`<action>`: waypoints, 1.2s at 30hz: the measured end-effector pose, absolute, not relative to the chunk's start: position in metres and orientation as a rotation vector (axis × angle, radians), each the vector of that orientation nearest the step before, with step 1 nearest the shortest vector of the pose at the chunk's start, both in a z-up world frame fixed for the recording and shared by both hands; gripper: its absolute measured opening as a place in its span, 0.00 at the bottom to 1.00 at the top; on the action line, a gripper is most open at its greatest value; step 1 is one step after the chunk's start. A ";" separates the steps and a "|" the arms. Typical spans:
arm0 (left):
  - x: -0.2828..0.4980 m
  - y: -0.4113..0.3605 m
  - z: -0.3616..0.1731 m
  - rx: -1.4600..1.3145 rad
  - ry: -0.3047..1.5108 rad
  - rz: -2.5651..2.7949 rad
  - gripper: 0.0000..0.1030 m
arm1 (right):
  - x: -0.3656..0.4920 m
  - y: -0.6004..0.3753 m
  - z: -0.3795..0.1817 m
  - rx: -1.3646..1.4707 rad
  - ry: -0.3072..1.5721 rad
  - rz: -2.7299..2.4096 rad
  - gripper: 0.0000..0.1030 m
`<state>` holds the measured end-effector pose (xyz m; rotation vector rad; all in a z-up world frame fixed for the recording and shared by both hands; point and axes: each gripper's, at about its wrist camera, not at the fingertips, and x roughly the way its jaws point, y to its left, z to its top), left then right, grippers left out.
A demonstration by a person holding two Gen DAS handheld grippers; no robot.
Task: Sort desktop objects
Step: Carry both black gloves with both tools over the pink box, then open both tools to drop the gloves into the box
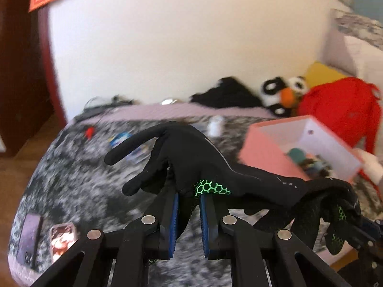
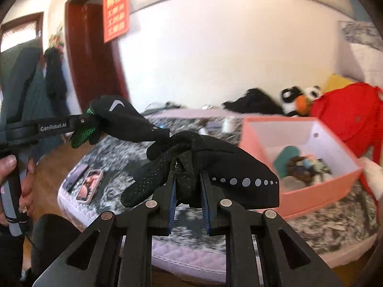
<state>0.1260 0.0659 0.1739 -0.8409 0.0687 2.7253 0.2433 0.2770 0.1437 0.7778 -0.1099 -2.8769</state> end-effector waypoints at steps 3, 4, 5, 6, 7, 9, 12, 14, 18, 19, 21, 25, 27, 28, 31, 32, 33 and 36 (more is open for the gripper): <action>0.131 0.104 0.188 -0.778 0.106 2.677 0.10 | 0.261 0.310 0.158 0.736 -0.152 -2.953 0.18; 0.131 0.116 0.192 -0.764 0.115 2.661 0.11 | 0.266 0.322 0.162 0.723 -0.161 -2.983 0.18; 0.129 0.129 0.194 -0.755 0.123 2.644 0.11 | 0.270 0.336 0.167 0.713 -0.167 -3.014 0.18; 0.127 0.142 0.197 -0.745 0.133 2.625 0.11 | 0.273 0.348 0.171 0.705 -0.175 -3.042 0.18; 0.126 0.157 0.200 -0.736 0.142 2.606 0.11 | 0.275 0.358 0.175 0.700 -0.183 -3.063 0.18; 0.120 0.187 0.206 -0.716 0.160 2.565 0.11 | 0.278 0.384 0.184 0.680 -0.200 -3.118 0.18; 0.105 0.233 0.213 -0.696 0.187 2.508 0.11 | 0.273 0.418 0.198 0.651 -0.210 -3.188 0.18; 0.092 0.263 0.216 -0.690 0.198 2.475 0.11 | 0.265 0.440 0.205 0.638 -0.222 -3.229 0.18; 0.052 0.310 0.215 -0.702 0.193 2.430 0.11 | 0.229 0.483 0.207 0.649 -0.291 -3.285 0.19; 0.041 0.319 0.212 -0.707 0.190 2.422 0.11 | 0.217 0.493 0.205 0.657 -0.312 -3.292 0.19; 0.015 0.338 0.202 -0.734 0.190 2.404 0.11 | 0.191 0.512 0.199 0.678 -0.343 -3.309 0.19; -0.042 0.378 0.162 -0.860 0.205 2.329 0.22 | 0.124 0.543 0.174 0.764 -0.387 -3.313 0.21; -0.067 0.393 0.132 -0.962 0.188 2.279 0.44 | 0.083 0.554 0.146 0.923 -0.352 -3.310 0.36; -0.078 0.398 0.117 -1.017 0.163 2.265 0.61 | 0.065 0.559 0.131 1.002 -0.353 -3.308 0.60; -0.092 0.392 0.095 -1.054 0.102 2.267 0.66 | 0.048 0.569 0.102 1.079 -0.457 -3.286 0.78; -0.093 0.389 0.093 -1.045 0.104 2.285 0.67 | 0.044 0.571 0.093 1.098 -0.492 -3.276 0.78; -0.093 0.387 0.092 -1.032 0.114 2.310 0.67 | 0.041 0.574 0.088 1.111 -0.513 -3.269 0.78; -0.087 0.368 0.098 -1.007 0.096 2.364 0.68 | 0.041 0.575 0.092 1.088 -0.523 -3.276 0.78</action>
